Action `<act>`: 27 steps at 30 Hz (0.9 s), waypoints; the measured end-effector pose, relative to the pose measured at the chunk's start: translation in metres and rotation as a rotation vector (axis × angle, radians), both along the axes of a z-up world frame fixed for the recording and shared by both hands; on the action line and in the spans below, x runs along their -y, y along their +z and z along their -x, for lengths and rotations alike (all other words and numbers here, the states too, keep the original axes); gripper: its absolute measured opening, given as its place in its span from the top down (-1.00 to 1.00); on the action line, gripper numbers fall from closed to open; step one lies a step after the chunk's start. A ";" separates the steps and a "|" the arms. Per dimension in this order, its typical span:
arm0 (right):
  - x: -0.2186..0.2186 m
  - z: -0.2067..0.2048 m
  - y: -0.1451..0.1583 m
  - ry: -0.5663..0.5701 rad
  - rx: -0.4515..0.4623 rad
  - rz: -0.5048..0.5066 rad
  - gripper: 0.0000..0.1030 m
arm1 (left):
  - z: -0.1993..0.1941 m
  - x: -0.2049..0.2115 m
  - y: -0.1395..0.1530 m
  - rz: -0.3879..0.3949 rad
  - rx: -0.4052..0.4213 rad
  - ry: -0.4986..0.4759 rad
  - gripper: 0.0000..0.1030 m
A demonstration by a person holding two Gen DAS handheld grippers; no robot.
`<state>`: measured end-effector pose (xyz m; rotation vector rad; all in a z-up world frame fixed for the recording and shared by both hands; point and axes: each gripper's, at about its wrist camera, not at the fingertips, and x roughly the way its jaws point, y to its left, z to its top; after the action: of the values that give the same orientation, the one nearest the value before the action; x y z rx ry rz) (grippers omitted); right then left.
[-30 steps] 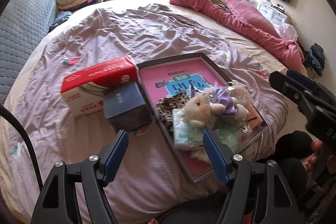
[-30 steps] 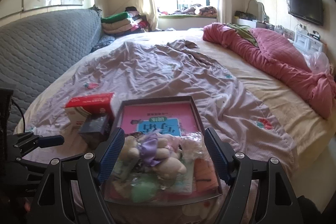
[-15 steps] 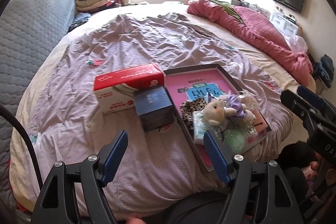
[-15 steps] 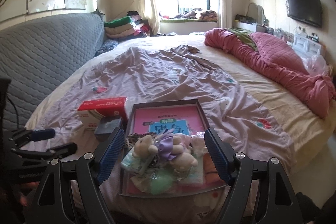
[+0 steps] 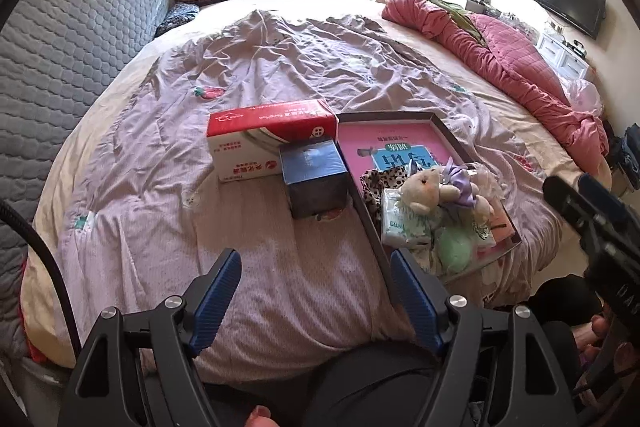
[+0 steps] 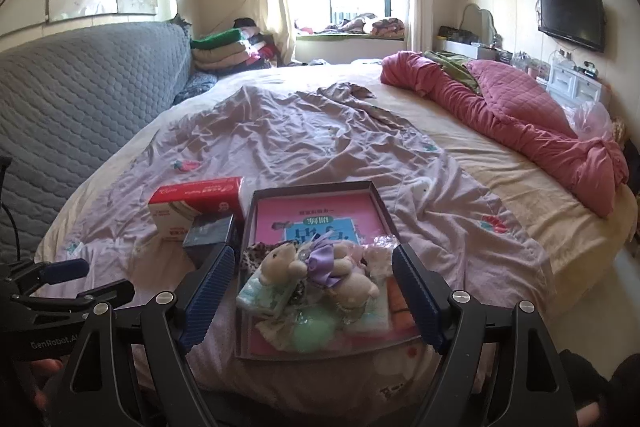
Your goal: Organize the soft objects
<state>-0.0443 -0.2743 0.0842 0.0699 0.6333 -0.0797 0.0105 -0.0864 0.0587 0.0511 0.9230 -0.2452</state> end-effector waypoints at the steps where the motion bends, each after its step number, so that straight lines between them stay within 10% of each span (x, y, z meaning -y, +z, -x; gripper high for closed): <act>1: -0.002 0.002 0.000 0.000 0.002 0.000 -0.60 | 0.002 -0.001 0.002 -0.004 0.004 0.002 -0.48; 27: -0.039 0.034 -0.046 0.077 -0.061 -0.035 -0.60 | 0.029 -0.013 -0.033 -0.027 -0.004 0.077 -0.48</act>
<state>-0.0787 -0.2352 0.0384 0.0772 0.6976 0.0040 -0.0187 -0.0738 0.0256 0.0395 0.9305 -0.1611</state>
